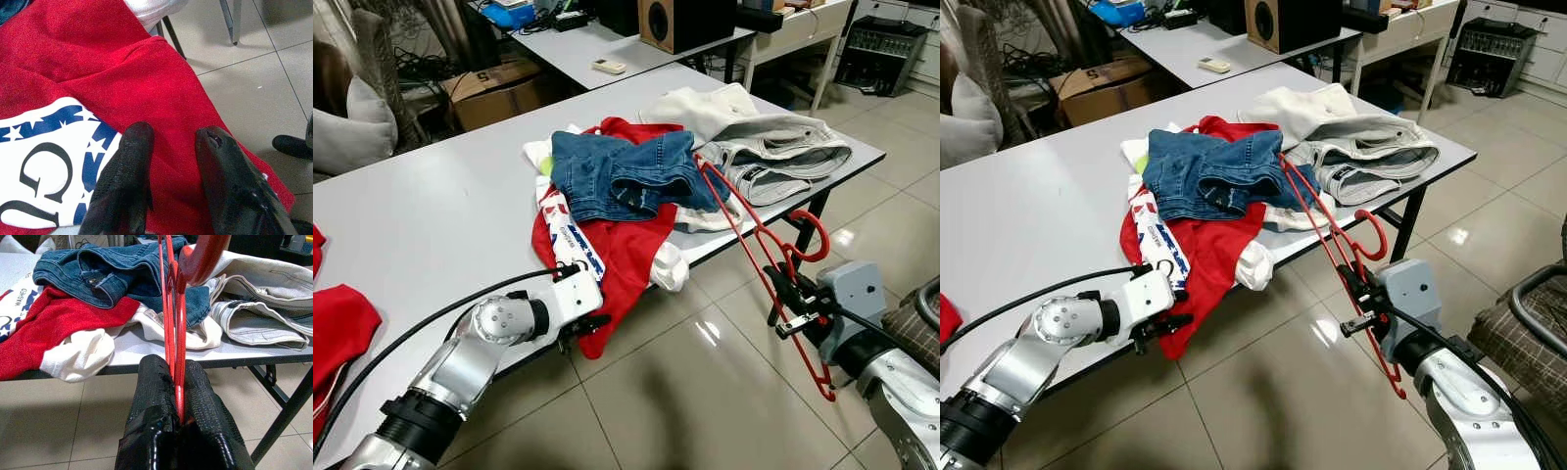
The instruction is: Hang hanger
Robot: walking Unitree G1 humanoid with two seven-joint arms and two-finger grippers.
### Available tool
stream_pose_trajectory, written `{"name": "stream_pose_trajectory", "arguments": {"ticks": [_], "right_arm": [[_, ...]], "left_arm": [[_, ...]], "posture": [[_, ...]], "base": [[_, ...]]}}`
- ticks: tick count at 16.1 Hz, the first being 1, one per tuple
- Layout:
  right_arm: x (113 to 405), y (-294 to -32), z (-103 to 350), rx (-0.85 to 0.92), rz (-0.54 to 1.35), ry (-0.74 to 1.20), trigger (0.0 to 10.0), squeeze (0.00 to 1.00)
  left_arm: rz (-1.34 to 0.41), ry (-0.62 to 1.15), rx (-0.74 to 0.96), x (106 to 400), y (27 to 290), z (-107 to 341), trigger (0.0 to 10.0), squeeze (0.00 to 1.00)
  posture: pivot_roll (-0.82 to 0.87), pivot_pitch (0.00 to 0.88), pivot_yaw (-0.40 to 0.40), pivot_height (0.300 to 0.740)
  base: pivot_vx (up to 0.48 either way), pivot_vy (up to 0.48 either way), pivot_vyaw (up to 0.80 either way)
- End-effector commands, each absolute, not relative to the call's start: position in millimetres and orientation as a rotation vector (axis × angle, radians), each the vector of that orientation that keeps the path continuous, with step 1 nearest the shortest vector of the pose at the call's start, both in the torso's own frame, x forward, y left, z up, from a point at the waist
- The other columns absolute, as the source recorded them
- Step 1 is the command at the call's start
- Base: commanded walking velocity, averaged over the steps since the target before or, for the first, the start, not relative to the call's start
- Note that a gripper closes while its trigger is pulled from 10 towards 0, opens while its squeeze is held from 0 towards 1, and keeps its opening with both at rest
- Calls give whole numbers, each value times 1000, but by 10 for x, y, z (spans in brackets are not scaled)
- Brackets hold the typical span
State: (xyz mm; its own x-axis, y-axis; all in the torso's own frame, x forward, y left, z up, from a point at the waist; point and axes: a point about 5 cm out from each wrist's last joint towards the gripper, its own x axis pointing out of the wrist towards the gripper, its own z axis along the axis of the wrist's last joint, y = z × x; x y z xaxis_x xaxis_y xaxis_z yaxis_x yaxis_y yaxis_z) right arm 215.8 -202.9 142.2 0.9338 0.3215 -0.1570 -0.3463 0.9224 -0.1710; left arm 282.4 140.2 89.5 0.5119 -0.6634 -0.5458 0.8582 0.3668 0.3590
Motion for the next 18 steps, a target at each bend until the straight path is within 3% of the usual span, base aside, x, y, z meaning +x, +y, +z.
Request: {"name": "stream_pose_trajectory", "arguments": {"ticks": [1, 8, 15, 16, 18], "right_arm": [[2167, -2004, 1457, -205, 349, 114, 10000, 0], [2192, -2016, 1464, -209, 346, 108, 10000, 0], [2209, -2036, 1471, -217, 345, 100, 10000, 0], [2203, -2037, 1472, -216, 344, 98, 10000, 0], [2200, -2042, 1471, -214, 339, 96, 10000, 0]], "left_arm": [[-975, 347, 712, 2847, 1436, 870, 0, 0], [-909, 311, 699, 2941, 1469, 918, 0, 0], [-850, 245, 112, 3183, 1372, 1294, 0, 0], [-806, 235, -3, 3241, 1373, 1363, 0, 0], [-707, 145, -439, 3433, 1357, 1693, 0, 0]], "posture": [[-225, 0, 122, 740], [-226, 0, 121, 740], [-235, 0, 132, 740], [-235, 0, 132, 740], [-235, 0, 134, 740]], "base": [[0, 0, 0], [0, 0, 0], [0, 0, 0], [0, 0, 0], [0, 0, 0]]}}
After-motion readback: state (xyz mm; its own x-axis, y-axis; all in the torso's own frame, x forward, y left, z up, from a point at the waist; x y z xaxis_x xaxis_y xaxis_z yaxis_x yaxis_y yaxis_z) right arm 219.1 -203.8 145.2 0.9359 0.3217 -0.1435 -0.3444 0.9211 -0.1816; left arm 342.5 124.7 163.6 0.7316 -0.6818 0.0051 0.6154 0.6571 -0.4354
